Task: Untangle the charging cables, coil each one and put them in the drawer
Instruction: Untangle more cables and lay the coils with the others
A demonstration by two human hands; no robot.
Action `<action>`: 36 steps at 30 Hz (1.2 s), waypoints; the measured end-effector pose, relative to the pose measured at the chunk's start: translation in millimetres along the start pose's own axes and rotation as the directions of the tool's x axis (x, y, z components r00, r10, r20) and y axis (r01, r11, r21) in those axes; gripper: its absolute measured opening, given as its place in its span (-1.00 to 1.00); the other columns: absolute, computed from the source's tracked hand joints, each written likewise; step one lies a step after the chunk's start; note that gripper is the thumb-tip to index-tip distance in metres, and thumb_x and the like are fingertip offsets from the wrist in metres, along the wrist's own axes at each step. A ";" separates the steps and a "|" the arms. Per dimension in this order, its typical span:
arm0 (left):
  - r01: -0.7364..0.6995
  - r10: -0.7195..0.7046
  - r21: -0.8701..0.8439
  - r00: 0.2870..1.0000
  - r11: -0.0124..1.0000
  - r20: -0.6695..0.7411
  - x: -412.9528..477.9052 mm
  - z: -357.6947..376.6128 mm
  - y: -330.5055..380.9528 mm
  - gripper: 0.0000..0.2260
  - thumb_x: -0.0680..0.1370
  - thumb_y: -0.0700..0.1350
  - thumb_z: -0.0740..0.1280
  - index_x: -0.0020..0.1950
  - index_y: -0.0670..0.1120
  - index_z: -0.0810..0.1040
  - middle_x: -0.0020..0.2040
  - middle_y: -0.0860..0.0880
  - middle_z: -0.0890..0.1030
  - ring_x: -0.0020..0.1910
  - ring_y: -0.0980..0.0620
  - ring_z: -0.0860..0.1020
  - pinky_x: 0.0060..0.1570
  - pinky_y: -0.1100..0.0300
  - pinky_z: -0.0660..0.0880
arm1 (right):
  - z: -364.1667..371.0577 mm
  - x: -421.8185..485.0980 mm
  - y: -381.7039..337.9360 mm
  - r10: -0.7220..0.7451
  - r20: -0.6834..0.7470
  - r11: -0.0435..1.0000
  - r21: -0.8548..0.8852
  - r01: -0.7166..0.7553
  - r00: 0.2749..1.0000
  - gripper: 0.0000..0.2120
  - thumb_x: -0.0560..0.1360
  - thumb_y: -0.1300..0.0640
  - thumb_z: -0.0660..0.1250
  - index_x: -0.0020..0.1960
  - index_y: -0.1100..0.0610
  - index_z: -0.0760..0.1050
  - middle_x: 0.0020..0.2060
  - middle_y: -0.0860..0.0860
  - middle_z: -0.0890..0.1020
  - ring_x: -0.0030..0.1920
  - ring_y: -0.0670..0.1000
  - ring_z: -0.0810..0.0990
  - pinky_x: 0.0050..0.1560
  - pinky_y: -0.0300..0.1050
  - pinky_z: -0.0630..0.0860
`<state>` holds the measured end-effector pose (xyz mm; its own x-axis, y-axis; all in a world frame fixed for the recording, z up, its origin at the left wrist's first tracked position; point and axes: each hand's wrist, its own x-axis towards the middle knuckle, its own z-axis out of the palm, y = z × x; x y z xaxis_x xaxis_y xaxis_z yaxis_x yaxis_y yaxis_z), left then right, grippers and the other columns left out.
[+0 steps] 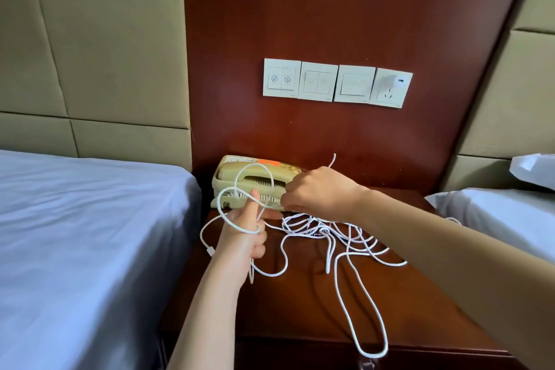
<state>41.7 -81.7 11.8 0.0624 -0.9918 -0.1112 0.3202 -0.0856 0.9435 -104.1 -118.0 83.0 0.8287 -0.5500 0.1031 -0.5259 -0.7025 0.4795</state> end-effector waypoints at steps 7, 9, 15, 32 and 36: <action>0.089 -0.066 -0.096 0.973 0.991 0.219 -8.2 8.1 -5.4 -0.76 0.58 -0.14 0.25 -0.29 -0.14 0.42 -0.56 0.11 0.12 -0.64 0.21 0.08 -0.65 0.39 -0.01 | 24.4 -13.4 17.6 0.171 -0.022 0.974 0.154 -0.166 0.985 -0.81 0.61 0.09 0.16 0.01 0.12 0.53 -0.06 0.01 0.59 -0.04 0.13 0.57 -0.17 0.01 0.49; 0.062 -0.036 -0.118 0.978 0.991 0.208 -8.0 8.1 -6.8 -0.75 0.59 -0.15 0.23 -0.29 -0.15 0.42 -0.56 0.11 0.13 -0.64 0.22 0.09 -0.66 0.39 0.01 | 35.5 -21.7 33.3 0.293 0.020 0.936 0.200 -0.291 0.956 -0.82 0.60 0.14 0.16 -0.02 0.17 0.51 -0.06 0.03 0.58 -0.05 0.12 0.56 -0.12 0.01 0.48; -0.056 0.071 -0.172 0.994 0.983 0.079 -2.1 6.1 -9.1 -0.76 0.60 -0.16 0.23 -0.26 -0.18 0.43 -0.55 0.06 0.16 -0.67 0.21 0.12 -0.68 0.40 0.08 | 68.6 -41.7 71.4 0.613 0.069 0.727 0.342 -0.596 0.787 -0.83 0.54 0.26 0.17 -0.17 0.17 0.48 -0.17 0.09 0.59 -0.14 0.18 0.55 -0.09 0.11 0.52; -0.295 0.229 -0.262 0.940 0.919 -0.253 4.6 20.8 -4.2 -0.70 0.63 -0.12 0.17 -0.30 -0.13 0.40 -0.60 0.11 0.16 -0.65 0.21 0.10 -0.66 0.37 0.04 | 48.2 -47.1 105.6 0.841 -0.112 0.467 0.644 -0.606 0.529 -0.68 0.63 0.04 0.05 -0.25 0.08 0.37 -0.37 -0.03 0.62 -0.29 0.06 0.57 -0.14 -0.04 0.46; -0.314 0.248 -0.249 0.932 0.916 -0.263 3.8 20.5 -2.9 -0.69 0.64 -0.12 0.16 -0.30 -0.13 0.40 -0.61 0.12 0.16 -0.66 0.21 0.11 -0.67 0.38 0.06 | 32.7 -49.6 105.6 0.834 -0.126 0.429 0.760 -0.488 0.537 -0.64 0.63 0.03 0.09 -0.27 0.15 0.40 -0.47 0.02 0.60 -0.53 -0.06 0.49 -0.25 -0.10 0.50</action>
<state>21.6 -87.2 15.1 0.3863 -0.9211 0.0484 0.5091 0.2567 0.8215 -207.0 -179.7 100.0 0.0308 -0.8247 0.5648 -0.7756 -0.3761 -0.5069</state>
